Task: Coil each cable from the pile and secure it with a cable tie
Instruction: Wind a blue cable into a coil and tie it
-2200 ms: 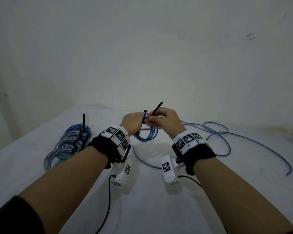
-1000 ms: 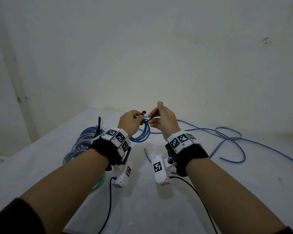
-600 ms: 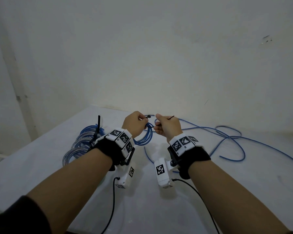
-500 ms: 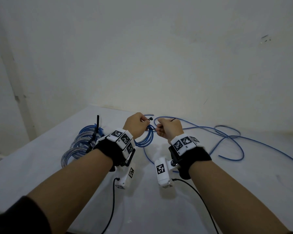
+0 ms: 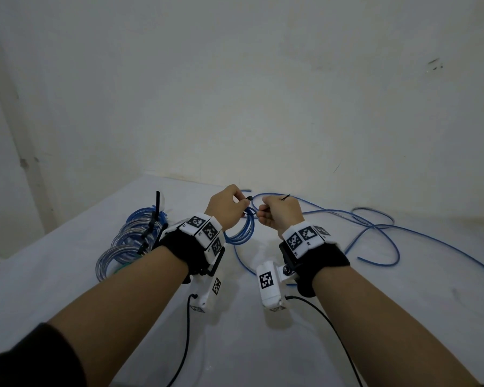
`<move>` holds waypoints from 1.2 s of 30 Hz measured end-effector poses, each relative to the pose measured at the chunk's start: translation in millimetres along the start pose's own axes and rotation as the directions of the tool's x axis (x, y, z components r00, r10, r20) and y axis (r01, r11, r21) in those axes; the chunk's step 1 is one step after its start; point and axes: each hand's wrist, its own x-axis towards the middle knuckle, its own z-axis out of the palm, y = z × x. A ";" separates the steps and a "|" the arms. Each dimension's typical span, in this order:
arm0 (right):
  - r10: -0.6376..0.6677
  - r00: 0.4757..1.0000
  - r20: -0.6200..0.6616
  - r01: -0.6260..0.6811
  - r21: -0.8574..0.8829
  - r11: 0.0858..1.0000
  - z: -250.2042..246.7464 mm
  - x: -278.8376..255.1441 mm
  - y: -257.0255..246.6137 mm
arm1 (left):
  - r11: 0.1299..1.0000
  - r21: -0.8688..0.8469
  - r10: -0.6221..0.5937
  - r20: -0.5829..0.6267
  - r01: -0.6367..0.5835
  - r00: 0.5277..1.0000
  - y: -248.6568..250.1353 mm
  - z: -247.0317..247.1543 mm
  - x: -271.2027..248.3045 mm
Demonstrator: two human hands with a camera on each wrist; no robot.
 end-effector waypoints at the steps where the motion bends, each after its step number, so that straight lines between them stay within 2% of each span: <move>1: -0.001 1.000 0.005 0.001 0.004 1.000 0.5 -0.3 -0.2 | 1.000 0.002 -0.001 -0.008 0.001 1.000 0.4 -0.8 0.3; 9: -0.023 0.999 0.025 0.020 0.086 0.996 7.2 -5.7 -7.8 | 0.997 0.077 -0.007 -0.072 0.013 0.997 1.9 -3.7 6.0; 15: -0.023 0.999 0.034 0.017 0.147 0.989 6.7 -6.1 -13.3 | 0.994 0.104 -0.021 -0.062 0.028 0.998 -0.2 -5.1 5.1; 21: -0.060 0.998 -0.010 0.061 0.104 0.993 1.3 -2.4 -2.1 | 0.999 -0.041 -0.024 -0.096 0.021 0.995 -0.6 -6.8 0.0; 25: -0.012 1.000 0.005 0.011 0.118 0.993 -2.9 -4.0 -3.9 | 0.999 -0.042 0.007 -0.092 -0.011 0.996 -1.6 -7.9 -1.3; 29: 0.002 0.999 0.054 -0.013 0.203 0.979 -0.9 -10.2 -12.6 | 0.999 -0.034 0.003 -0.092 -0.007 0.996 -4.4 -8.3 -1.0; 36: -0.167 0.962 0.215 0.170 0.002 0.985 0.3 -15.4 -10.1 | 0.992 -0.124 -0.019 -0.157 -0.001 0.987 -6.7 -10.7 4.3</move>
